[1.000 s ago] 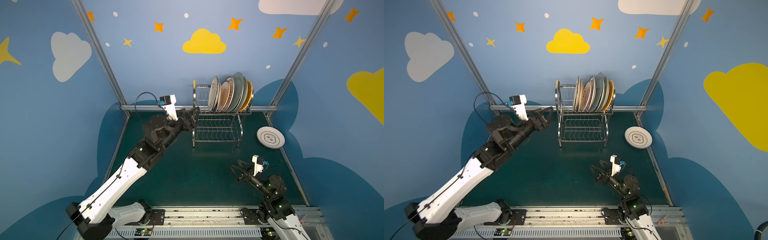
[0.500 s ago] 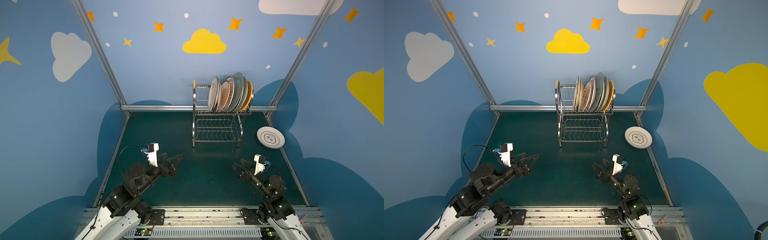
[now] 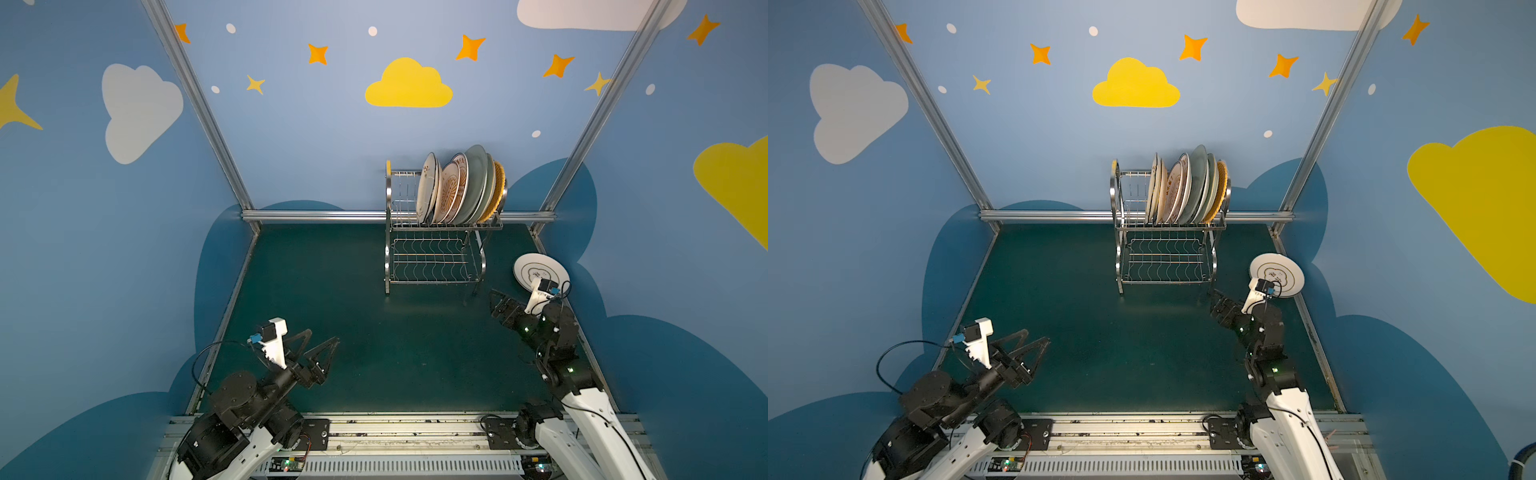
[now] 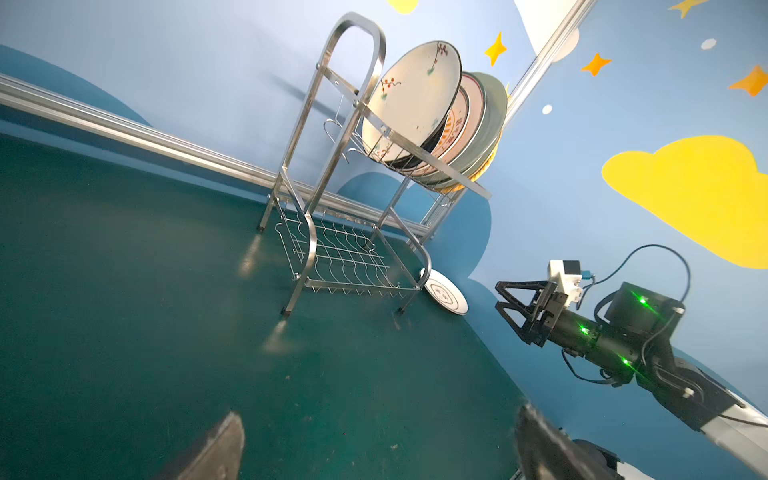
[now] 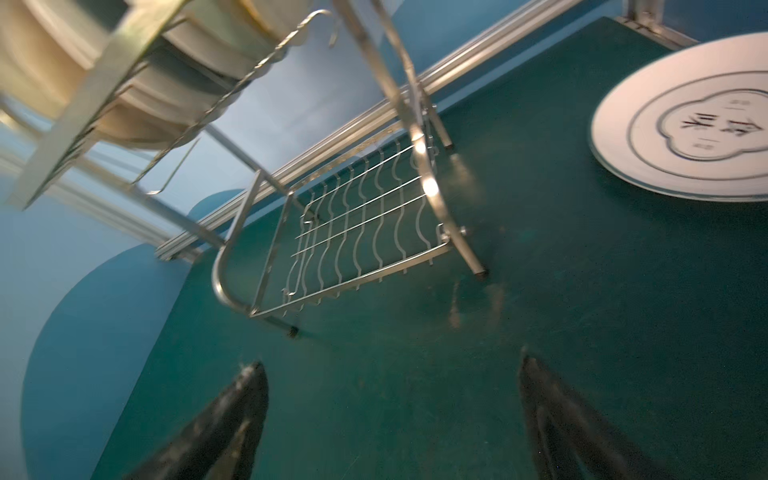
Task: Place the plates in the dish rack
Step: 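Reach the right gripper to the emblem-printed white plate and grip its rim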
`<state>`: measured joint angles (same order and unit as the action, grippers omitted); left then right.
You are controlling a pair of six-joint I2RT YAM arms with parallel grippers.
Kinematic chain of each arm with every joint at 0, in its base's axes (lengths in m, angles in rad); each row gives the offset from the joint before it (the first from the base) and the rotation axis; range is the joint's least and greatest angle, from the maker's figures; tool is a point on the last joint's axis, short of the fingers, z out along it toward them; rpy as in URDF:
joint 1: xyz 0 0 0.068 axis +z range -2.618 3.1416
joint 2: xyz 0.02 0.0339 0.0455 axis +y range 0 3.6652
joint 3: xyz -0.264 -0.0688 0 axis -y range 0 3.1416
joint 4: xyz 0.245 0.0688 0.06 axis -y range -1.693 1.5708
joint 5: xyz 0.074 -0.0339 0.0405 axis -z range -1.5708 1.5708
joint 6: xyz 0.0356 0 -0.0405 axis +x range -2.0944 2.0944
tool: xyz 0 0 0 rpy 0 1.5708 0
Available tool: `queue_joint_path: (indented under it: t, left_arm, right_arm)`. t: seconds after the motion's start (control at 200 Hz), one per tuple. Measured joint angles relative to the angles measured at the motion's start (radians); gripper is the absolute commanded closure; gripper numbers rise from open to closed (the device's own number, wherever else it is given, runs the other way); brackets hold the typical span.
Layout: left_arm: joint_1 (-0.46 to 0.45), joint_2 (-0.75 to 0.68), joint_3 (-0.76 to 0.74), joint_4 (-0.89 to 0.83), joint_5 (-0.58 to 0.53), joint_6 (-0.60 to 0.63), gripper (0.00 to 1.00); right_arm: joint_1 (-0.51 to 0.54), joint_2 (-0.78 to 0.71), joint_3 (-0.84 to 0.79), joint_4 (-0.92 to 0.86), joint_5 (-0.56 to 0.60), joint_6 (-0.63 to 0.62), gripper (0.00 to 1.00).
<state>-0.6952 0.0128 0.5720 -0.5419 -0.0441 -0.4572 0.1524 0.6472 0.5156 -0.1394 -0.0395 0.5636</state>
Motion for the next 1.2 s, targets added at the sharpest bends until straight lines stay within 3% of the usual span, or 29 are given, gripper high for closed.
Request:
queue_joint_path:
  t: [0.21, 0.471, 0.676, 0.926, 1.202]
  left_arm:
    - [-0.003, -0.001, 0.0, -0.022, -0.011, -0.003, 0.0]
    - [-0.001, 0.003, 0.0, -0.026, -0.005, -0.004, 0.0]
    - [0.003, 0.007, 0.0, -0.026, -0.002, -0.004, 0.0]
    - [0.018, 0.007, 0.0, -0.026, 0.007, -0.004, 0.0]
    - [0.052, 0.025, 0.0, -0.024, 0.026, -0.004, 0.0]
  right_arm:
    - [-0.262, 0.159, 0.042, 0.031, -0.056, 0.066, 0.08]
    - [-0.544, 0.477, 0.042, 0.257, -0.193, 0.192, 0.11]
    - [-0.661, 0.72, 0.06, 0.356, -0.31, 0.275, 0.16]
    - [-0.795, 1.091, 0.241, 0.479, -0.575, 0.377, 0.19]
    - [-0.792, 1.225, 0.27, 0.6, -0.656, 0.463, 0.32]
